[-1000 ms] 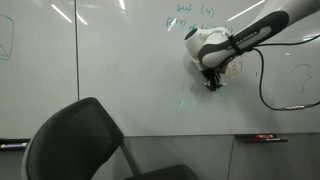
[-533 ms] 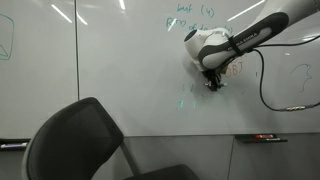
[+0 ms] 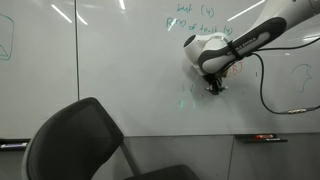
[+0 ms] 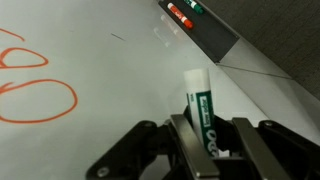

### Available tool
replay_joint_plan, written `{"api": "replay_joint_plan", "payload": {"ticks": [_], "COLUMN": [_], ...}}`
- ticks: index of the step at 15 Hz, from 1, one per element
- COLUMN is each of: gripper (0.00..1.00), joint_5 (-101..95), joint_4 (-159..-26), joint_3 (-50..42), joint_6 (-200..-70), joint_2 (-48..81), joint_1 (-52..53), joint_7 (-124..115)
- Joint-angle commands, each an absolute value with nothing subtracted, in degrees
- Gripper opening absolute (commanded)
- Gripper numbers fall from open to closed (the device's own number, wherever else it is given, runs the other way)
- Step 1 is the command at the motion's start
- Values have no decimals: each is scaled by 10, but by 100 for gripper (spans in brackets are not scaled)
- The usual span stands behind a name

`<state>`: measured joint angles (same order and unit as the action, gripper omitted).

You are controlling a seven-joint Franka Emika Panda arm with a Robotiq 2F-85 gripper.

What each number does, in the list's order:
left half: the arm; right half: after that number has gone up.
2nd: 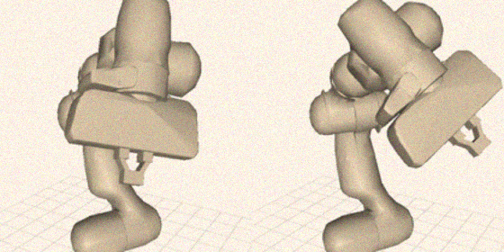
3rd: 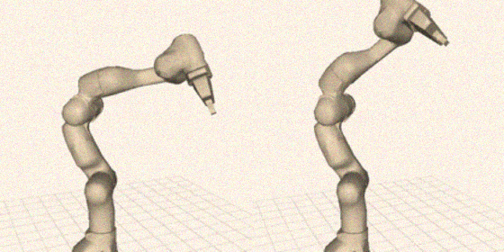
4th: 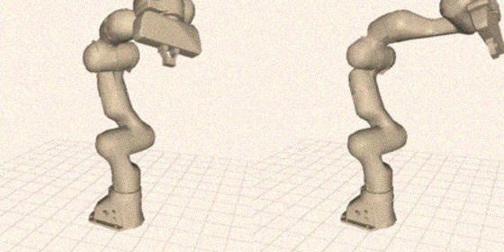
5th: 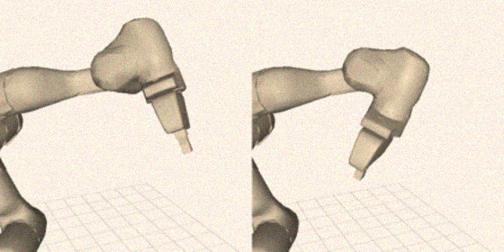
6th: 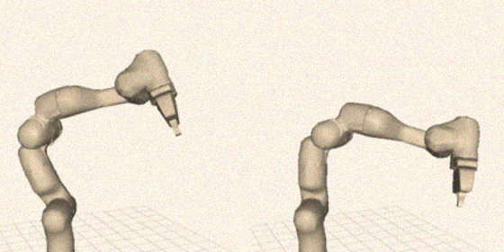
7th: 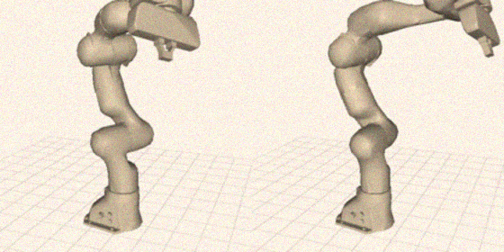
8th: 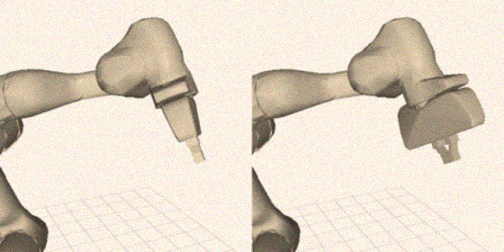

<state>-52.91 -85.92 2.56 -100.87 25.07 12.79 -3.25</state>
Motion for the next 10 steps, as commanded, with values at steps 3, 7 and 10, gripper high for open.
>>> {"api": "replay_joint_plan", "payload": {"ticks": [3, 7, 10], "gripper": [7, 7, 7], "joint_5": [-537, -517, -485], "joint_4": [-811, -832, -865], "joint_3": [25, 33, 42], "joint_6": [-1010, -1011, -1007], "joint_2": [306, 290, 259], "joint_1": [118, 113, 110], "joint_7": [-26, -14, 4]}}
